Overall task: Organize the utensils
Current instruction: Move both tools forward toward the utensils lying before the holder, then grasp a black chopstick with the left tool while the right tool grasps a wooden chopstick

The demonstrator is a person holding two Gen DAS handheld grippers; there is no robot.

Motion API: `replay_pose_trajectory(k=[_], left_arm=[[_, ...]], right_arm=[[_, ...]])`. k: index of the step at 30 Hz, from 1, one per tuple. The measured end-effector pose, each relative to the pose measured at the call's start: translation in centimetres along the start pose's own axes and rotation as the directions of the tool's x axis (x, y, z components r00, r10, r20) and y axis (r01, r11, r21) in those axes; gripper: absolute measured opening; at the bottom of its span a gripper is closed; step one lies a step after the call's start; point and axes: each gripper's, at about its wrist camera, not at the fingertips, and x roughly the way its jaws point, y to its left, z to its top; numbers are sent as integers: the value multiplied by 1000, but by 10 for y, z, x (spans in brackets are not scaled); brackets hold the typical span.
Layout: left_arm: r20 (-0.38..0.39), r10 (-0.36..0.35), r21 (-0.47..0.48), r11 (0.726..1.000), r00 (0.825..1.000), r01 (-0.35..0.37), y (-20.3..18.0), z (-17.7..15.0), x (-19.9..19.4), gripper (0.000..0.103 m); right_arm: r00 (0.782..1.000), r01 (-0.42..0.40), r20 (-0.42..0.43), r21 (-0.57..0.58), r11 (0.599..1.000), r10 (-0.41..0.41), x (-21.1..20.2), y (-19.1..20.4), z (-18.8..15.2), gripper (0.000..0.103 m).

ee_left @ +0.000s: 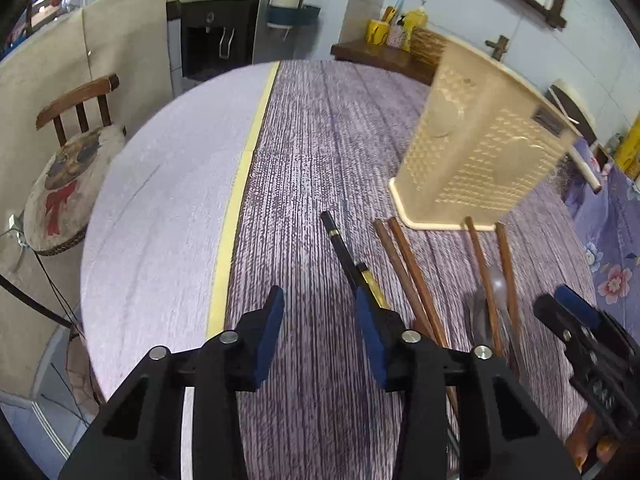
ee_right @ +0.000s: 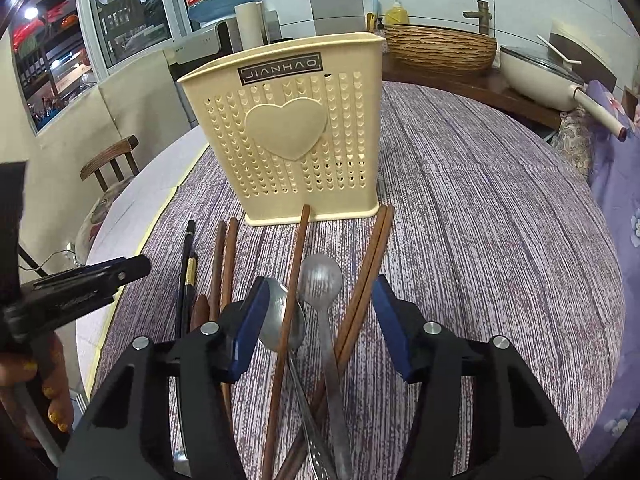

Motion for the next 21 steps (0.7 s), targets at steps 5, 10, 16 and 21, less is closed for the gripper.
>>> replay_pose_trajectory(k=[5, 10, 16, 21], left_arm=[[-75, 23, -23, 999, 997, -25, -3, 25, 28, 34], [-102, 81, -23, 996, 992, -83, -9, 33, 43, 34], [-115, 99, -14, 995, 988, -102, -17, 41, 48, 34], [-110, 104, 1, 995, 988, -104, -19, 34, 42, 27]], right_arm=[[1000, 13, 14, -13, 1000, -13, -2, 2, 1, 54], [999, 28, 22, -18, 999, -28, -4, -3, 1, 54], [999, 36, 18, -14, 999, -36, 0, -5, 3, 54], [999, 49, 19, -12, 999, -49, 4, -3, 8, 54]])
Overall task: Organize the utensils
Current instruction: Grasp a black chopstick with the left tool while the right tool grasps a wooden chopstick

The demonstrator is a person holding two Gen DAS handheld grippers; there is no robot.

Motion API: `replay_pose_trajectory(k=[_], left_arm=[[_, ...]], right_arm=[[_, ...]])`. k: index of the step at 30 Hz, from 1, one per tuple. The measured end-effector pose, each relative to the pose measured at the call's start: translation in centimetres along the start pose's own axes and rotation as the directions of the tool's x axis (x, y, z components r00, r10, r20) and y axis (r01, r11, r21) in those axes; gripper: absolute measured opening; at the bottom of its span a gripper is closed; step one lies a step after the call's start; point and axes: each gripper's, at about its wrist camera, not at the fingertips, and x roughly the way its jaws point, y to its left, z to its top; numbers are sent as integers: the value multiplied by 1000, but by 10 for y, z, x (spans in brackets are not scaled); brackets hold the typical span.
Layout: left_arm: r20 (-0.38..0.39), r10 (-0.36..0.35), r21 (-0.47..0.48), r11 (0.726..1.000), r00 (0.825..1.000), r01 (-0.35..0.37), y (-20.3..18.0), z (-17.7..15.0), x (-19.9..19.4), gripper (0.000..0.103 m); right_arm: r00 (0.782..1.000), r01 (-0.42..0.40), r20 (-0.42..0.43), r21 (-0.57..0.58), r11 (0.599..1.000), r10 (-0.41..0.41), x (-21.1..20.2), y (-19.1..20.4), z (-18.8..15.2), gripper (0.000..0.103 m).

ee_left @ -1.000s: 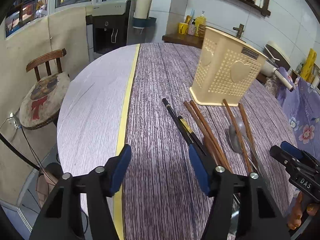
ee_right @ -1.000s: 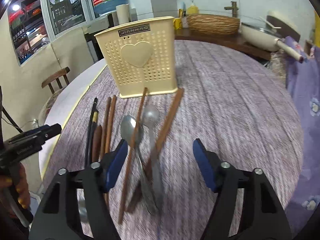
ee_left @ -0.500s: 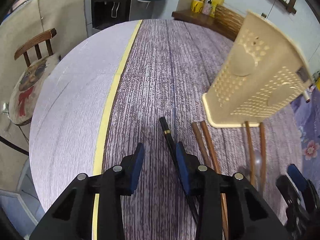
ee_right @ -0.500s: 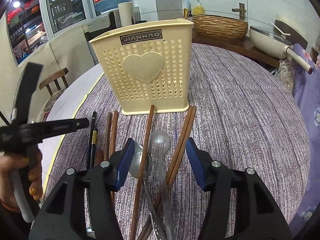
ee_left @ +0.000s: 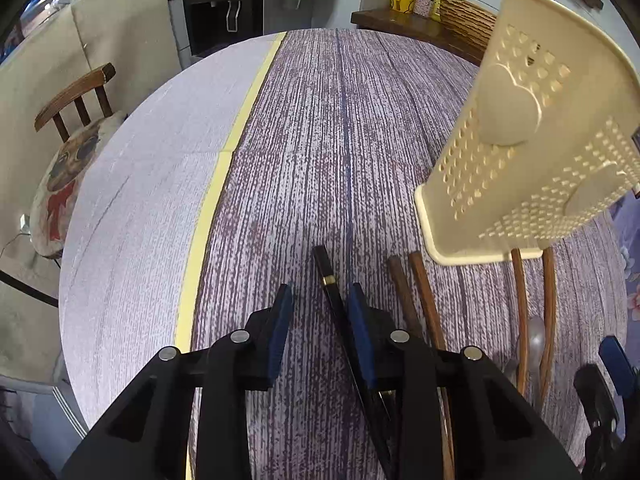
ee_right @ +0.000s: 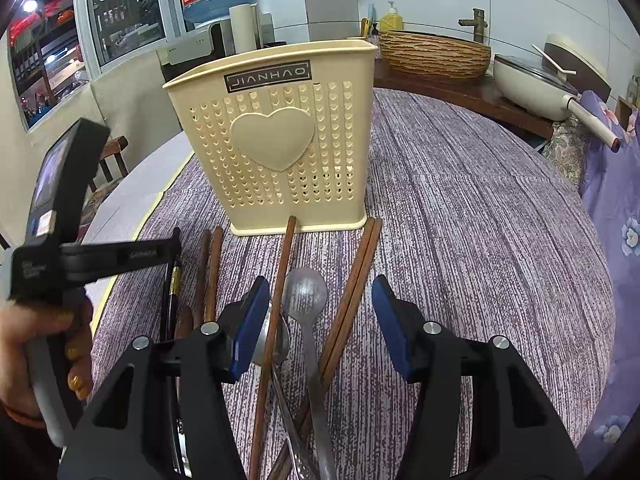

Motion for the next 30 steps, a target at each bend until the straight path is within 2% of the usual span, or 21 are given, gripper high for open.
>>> replay_pose_trajectory(k=[4, 6, 11, 20, 26, 28, 30], left_arm=[[16, 46, 47, 998, 999, -47, -9, -4, 0, 17], [13, 41, 50, 998, 999, -42, -7, -2, 1, 13], [5, 26, 77, 997, 1000, -26, 2, 0, 1, 11], [8, 31, 90, 995, 999, -32, 4, 0, 1, 9], [13, 38, 98, 994, 999, -39, 2, -2, 1, 9], [17, 44, 102, 994, 999, -46, 0, -3, 0, 9], [19, 45, 99, 994, 999, -47, 0, -4, 0, 9]], right_arm=[[1000, 14, -7, 10, 1000, -14, 10, 4, 11, 54], [1000, 10, -14, 11, 1000, -10, 15, 7, 15, 54], [998, 16, -61, -11, 1000, -17, 38, 23, 28, 53], [989, 65, -134, -45, 997, -70, 74, 33, 29, 42], [982, 80, -169, -50, 996, -87, 93, 35, 28, 26], [983, 76, -166, -49, 996, -83, 95, 36, 28, 16], [982, 78, -167, -47, 996, -85, 96, 36, 28, 11]])
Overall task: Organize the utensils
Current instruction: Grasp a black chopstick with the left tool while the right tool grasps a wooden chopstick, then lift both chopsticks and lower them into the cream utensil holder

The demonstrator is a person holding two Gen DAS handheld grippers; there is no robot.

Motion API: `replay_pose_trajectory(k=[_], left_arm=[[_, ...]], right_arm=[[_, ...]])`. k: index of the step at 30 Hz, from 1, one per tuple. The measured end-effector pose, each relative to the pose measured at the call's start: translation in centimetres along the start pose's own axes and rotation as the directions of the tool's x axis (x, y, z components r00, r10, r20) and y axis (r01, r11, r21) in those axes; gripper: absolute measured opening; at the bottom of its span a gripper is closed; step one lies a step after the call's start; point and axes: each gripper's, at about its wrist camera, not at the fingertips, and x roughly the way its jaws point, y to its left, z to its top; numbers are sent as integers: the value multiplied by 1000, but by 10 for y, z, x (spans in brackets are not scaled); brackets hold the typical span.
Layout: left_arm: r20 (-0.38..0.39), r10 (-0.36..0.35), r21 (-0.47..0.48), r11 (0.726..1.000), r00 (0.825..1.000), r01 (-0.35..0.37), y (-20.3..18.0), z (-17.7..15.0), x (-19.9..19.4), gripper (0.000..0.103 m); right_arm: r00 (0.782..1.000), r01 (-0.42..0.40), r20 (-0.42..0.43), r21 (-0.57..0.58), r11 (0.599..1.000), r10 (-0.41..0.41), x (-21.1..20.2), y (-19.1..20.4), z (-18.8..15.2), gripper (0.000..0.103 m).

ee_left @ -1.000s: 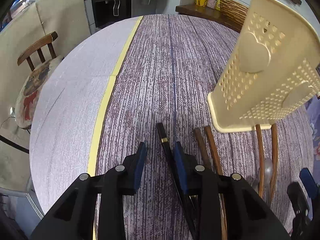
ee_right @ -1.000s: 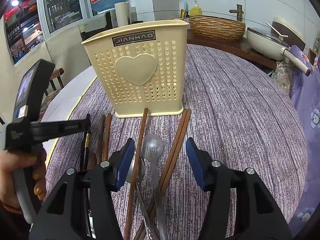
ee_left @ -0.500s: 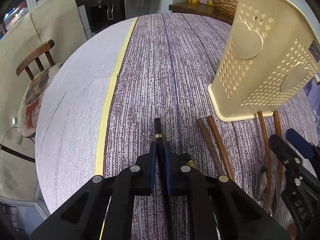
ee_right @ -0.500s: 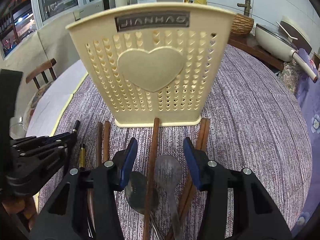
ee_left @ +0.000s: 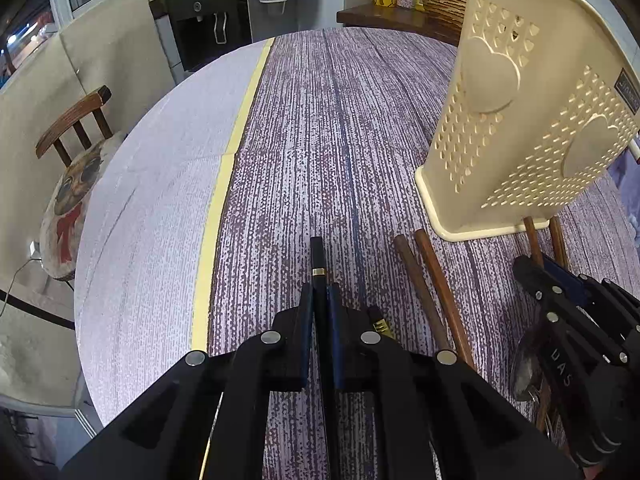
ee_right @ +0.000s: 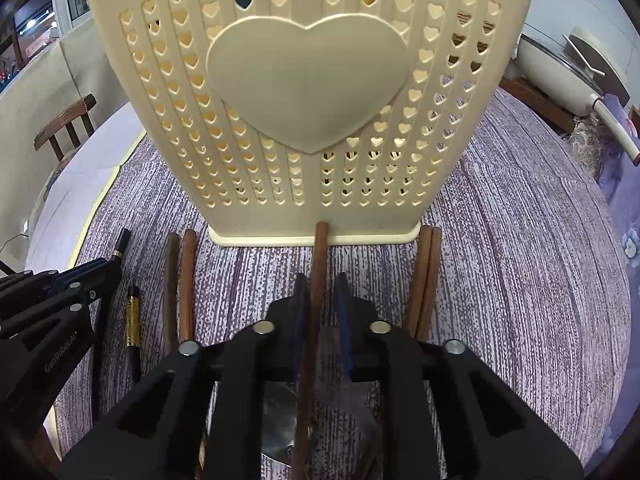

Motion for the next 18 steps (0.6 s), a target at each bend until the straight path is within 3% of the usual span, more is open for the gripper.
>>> replay_pose_trajectory(k=[10, 18], left_arm=[[-5, -26, -17, 1000, 1000, 26, -2, 0, -2, 8], [73, -87, -28, 996, 994, 89, 3, 7, -35, 8]], right_arm=[[992, -111, 69, 50, 992, 108, -36, -11, 2, 8], [977, -187, 118, 68, 980, 178, -77, -30, 2, 8]])
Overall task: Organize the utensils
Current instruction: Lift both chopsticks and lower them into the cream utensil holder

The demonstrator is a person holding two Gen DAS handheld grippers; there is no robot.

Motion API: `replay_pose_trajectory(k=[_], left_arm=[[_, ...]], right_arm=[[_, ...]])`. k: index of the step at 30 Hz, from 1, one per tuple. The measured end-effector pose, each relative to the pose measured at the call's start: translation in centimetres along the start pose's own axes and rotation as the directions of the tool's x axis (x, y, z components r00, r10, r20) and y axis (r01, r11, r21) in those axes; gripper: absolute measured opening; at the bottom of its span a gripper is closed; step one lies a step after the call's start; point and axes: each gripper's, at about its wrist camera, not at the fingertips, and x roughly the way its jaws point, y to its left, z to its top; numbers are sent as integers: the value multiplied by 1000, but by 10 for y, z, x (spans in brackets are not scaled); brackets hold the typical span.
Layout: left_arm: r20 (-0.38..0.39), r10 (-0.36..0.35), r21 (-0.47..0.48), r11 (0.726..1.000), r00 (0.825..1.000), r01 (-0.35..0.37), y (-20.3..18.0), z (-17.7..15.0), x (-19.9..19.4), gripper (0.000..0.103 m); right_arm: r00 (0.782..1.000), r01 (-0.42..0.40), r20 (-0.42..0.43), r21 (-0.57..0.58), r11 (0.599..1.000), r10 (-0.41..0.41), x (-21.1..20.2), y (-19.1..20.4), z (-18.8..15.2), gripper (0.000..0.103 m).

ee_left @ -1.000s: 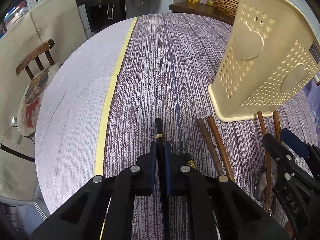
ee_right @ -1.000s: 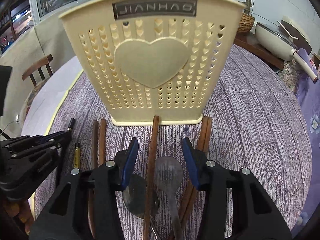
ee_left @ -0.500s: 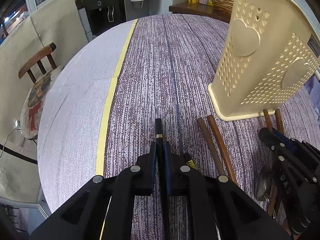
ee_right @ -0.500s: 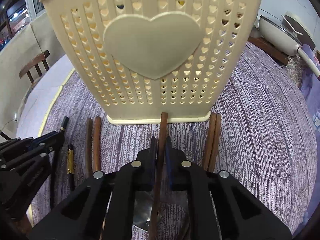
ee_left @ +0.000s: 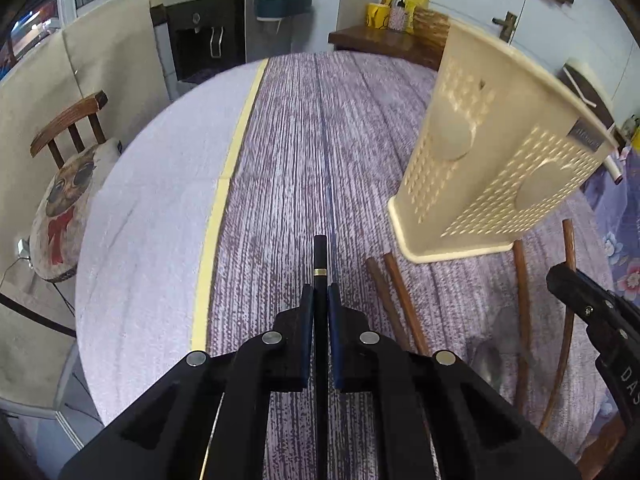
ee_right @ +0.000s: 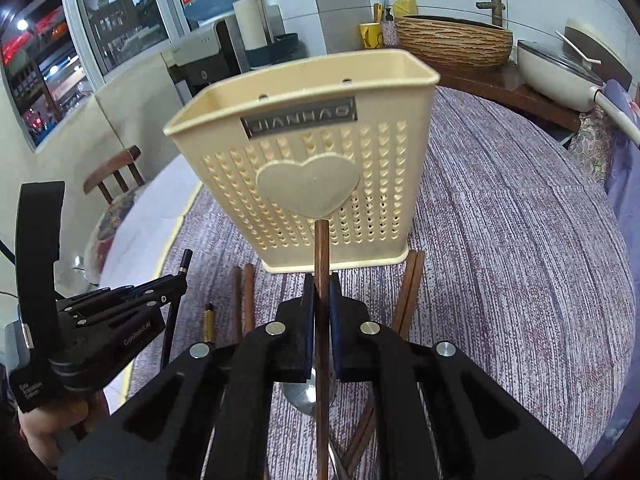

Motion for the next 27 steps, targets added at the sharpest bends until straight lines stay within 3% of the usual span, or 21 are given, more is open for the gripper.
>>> replay_pose_trajectory(k=[7, 16, 27], left_arm=[[107, -64, 17, 998, 992, 63, 2, 11, -51, 8], [244, -118, 79, 992, 963, 101, -2, 9, -120, 8], [297, -163, 110, 985, 941, 136, -3, 8, -157, 8]], right_arm=[[999, -33, 42, -7, 999, 33, -42, -2, 12, 8], [992, -60, 104, -82, 995, 69, -104, 7, 21, 7], [985, -109, 124, -112, 988, 122, -141, 11, 28, 7]])
